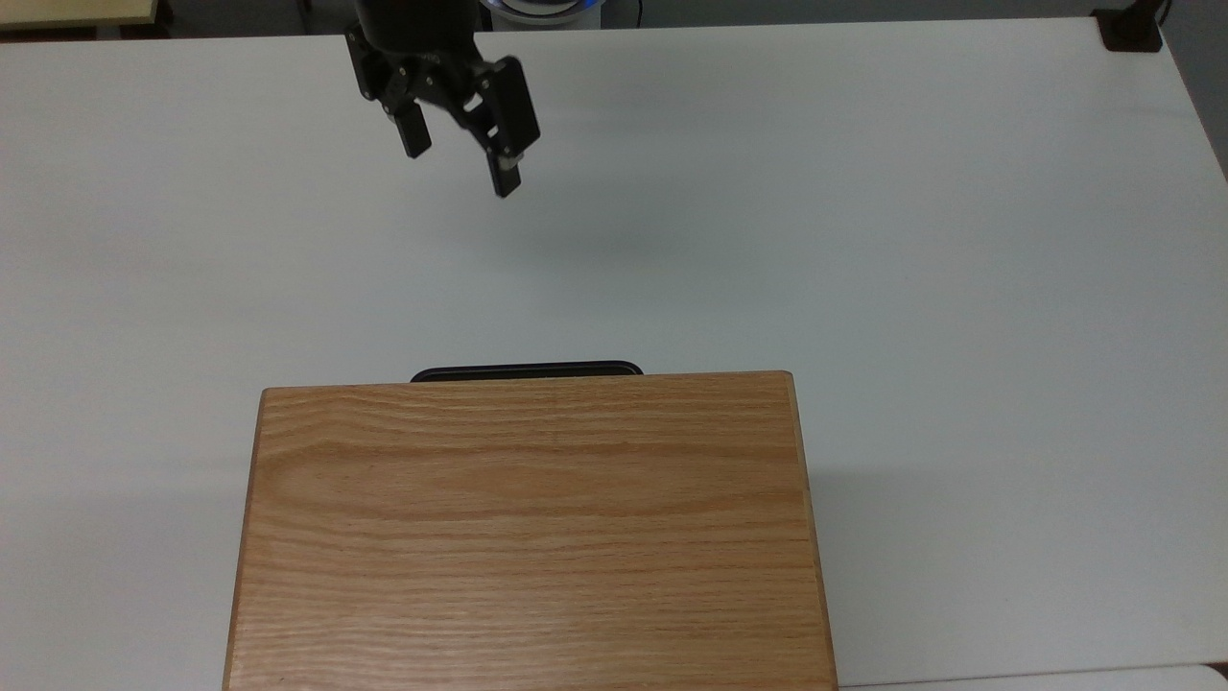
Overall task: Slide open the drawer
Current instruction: 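Lower the gripper onto the black bar handle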
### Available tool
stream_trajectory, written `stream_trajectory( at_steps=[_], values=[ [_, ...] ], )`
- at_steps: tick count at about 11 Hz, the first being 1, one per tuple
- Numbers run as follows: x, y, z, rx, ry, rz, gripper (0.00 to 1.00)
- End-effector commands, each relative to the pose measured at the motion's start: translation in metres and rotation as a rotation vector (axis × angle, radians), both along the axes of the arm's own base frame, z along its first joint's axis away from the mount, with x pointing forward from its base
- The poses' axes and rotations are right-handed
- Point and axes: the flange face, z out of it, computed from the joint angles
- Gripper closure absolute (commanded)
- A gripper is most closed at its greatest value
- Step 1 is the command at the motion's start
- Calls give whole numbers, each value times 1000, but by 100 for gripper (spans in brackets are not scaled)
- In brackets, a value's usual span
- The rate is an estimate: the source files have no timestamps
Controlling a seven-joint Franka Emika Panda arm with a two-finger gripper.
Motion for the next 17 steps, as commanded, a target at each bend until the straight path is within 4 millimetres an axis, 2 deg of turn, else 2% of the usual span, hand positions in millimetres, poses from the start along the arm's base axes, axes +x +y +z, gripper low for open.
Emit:
stream_trajectory(
  at_steps=[1,2,3,4,5,8,10,12,14,15,17],
  values=[
    [19,-1,-2,167,-70,-318,0],
    [26,2,0,219,-114,-422,1],
    [36,6,-6,277,-149,-549,3],
    [44,12,-7,314,-200,-609,7],
    [49,24,-9,336,-236,-624,12],
    [69,44,-20,358,-268,-638,21],
    [81,59,-33,347,-284,-631,31],
    [86,59,-40,342,-305,-638,46],
    [87,60,-43,331,-305,-634,52],
    [87,61,-43,332,-304,-632,59],
    [87,61,-43,331,-305,-632,79]
  ],
)
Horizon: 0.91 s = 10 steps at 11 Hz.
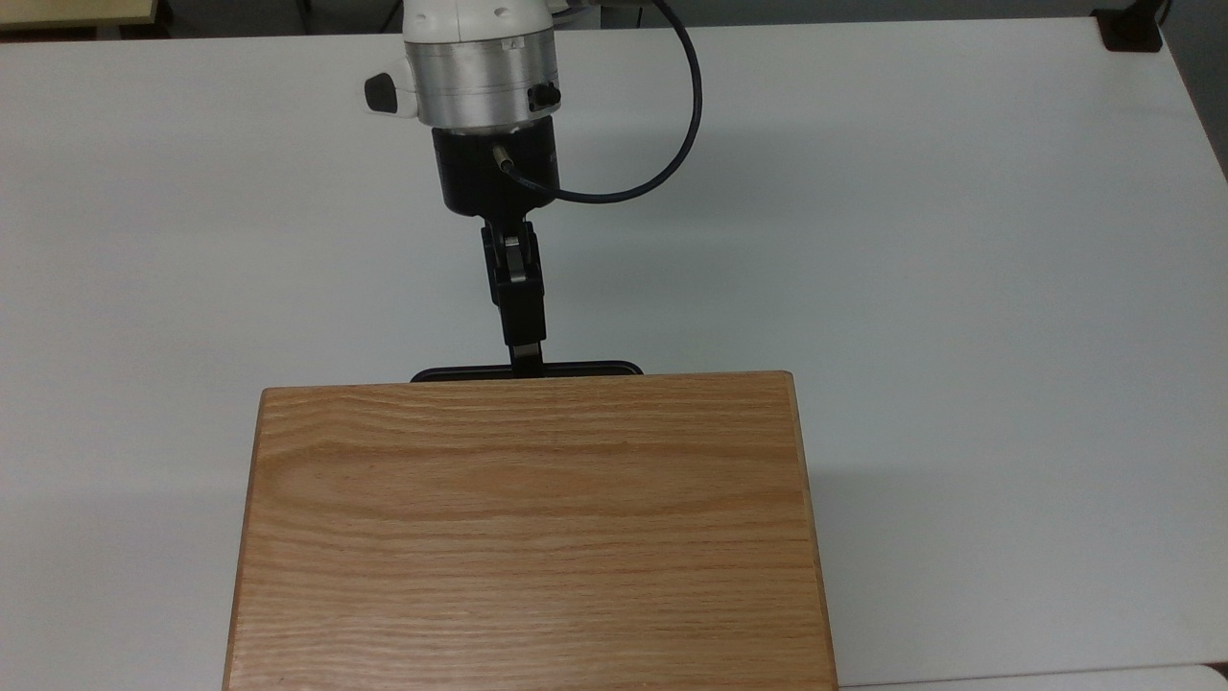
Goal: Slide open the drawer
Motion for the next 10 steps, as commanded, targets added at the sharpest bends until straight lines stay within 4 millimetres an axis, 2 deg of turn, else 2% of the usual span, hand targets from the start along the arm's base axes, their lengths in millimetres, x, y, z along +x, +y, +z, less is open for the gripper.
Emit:
stream_trajectory(
  at_steps=[1,2,5,10],
  values=[
    [2,3,3,-3,-16,-17,88],
    [2,2,3,-3,-16,-18,91],
    [1,7,-2,-60,-11,9,86],
    [9,14,-29,-87,22,28,77]
  ],
)
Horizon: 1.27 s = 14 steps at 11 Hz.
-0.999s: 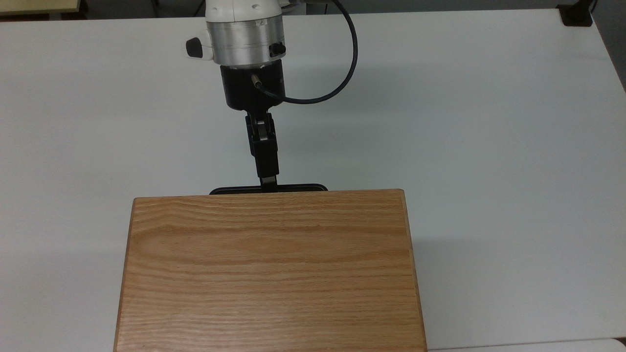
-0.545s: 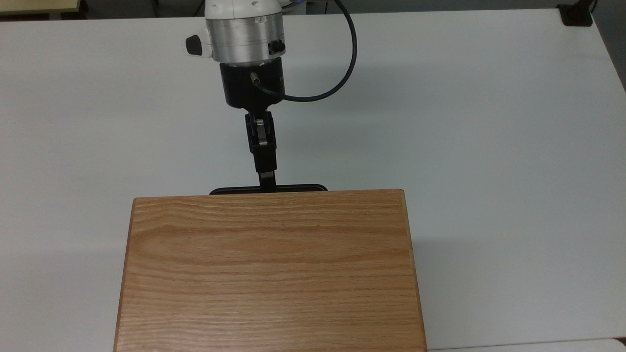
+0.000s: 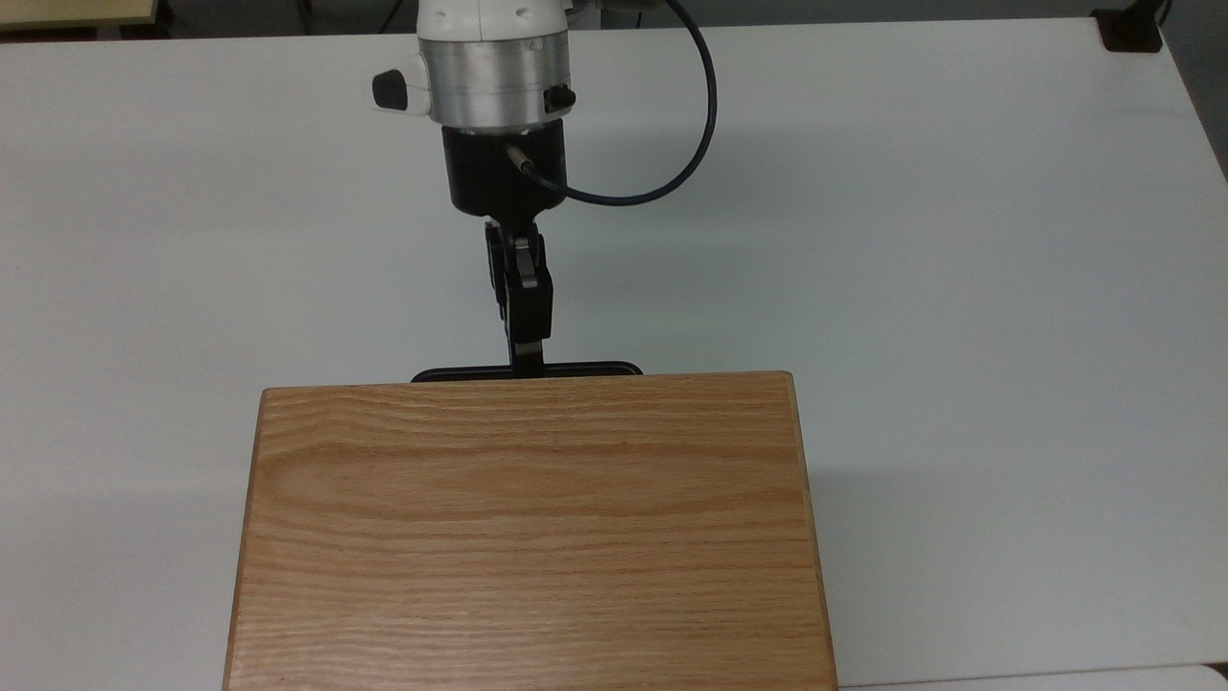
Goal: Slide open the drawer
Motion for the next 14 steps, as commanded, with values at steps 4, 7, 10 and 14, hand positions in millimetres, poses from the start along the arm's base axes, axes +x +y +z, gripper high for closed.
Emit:
stream_trajectory(
  at_steps=[4,7,10,14],
  values=[
    [8,5,-25,-10,3,0,96],
    [-13,5,-2,1,-8,7,98],
    [-52,6,6,5,14,25,98],
    [-108,6,10,7,48,59,98]
  ],
)
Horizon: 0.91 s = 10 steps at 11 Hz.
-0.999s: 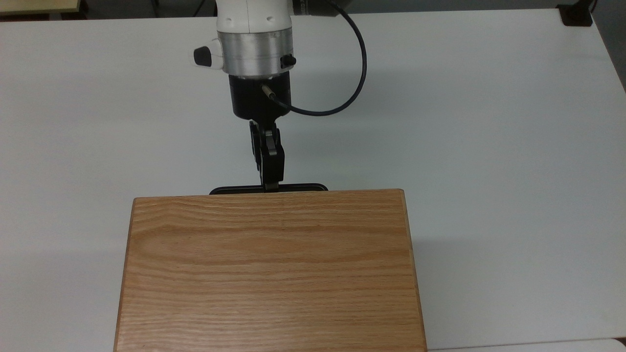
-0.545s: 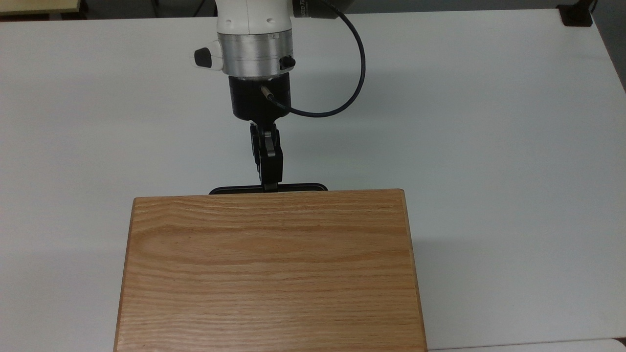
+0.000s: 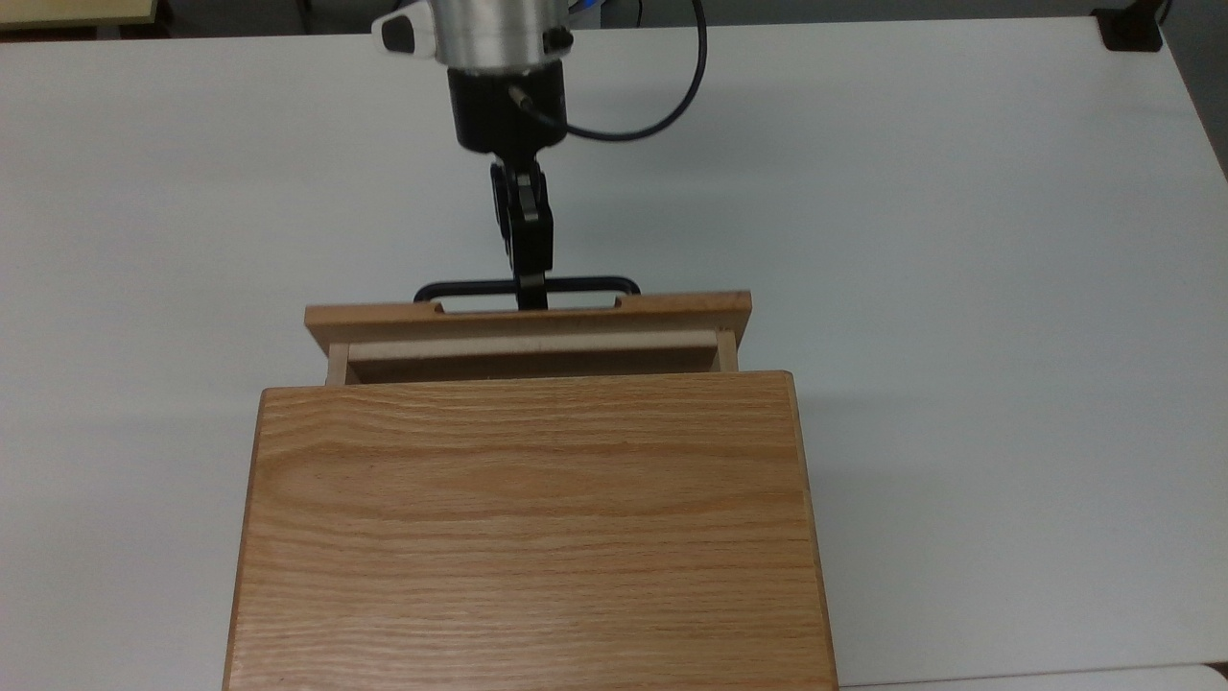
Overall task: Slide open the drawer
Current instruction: 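Pull the handle away from the cabinet, sliding the drawer out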
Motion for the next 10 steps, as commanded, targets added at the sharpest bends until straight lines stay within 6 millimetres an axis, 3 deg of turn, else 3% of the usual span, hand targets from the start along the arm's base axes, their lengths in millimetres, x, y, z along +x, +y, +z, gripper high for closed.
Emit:
stream_trajectory(
  at_steps=[1,6,10],
  values=[
    [-55,8,16,-17,5,72,98],
    [-115,-4,28,-24,79,157,98],
    [-126,-6,27,-10,135,204,97]
  ],
)
